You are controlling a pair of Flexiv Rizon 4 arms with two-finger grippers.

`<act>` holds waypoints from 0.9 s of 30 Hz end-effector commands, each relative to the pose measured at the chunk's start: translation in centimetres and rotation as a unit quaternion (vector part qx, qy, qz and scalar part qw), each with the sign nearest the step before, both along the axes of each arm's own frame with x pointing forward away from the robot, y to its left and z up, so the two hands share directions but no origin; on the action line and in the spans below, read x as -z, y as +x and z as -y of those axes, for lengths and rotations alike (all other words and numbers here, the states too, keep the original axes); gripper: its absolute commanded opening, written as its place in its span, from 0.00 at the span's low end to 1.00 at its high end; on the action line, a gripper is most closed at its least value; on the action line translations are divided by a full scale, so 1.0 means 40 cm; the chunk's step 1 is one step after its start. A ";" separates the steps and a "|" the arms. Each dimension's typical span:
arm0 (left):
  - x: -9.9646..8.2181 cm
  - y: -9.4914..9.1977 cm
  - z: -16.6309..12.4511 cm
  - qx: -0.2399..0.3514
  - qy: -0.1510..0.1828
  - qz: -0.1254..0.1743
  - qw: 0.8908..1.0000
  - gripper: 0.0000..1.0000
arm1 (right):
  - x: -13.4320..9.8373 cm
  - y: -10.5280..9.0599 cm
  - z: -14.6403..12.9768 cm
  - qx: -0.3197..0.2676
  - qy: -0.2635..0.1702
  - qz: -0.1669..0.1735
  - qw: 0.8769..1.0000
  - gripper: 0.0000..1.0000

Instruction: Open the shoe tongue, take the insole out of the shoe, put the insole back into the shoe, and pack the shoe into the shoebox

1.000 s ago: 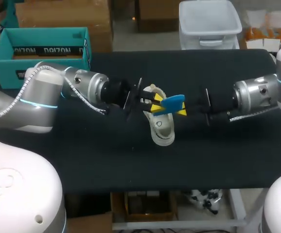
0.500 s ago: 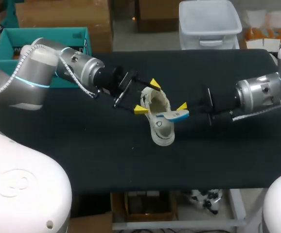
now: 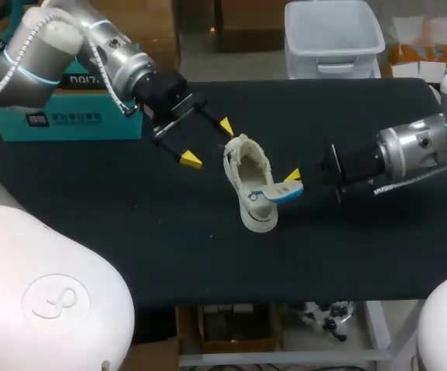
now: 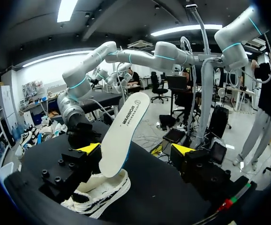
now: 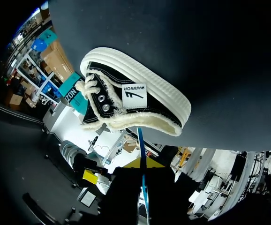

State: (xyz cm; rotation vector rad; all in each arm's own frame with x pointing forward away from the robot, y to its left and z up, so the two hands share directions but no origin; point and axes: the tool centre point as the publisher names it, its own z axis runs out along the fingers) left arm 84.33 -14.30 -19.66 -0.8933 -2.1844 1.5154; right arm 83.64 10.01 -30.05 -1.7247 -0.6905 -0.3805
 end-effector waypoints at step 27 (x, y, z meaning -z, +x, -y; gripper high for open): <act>-0.014 0.131 -0.076 0.114 0.158 0.002 0.981 1.00 | 0.028 -0.033 0.005 -0.015 0.010 0.001 1.000 0.00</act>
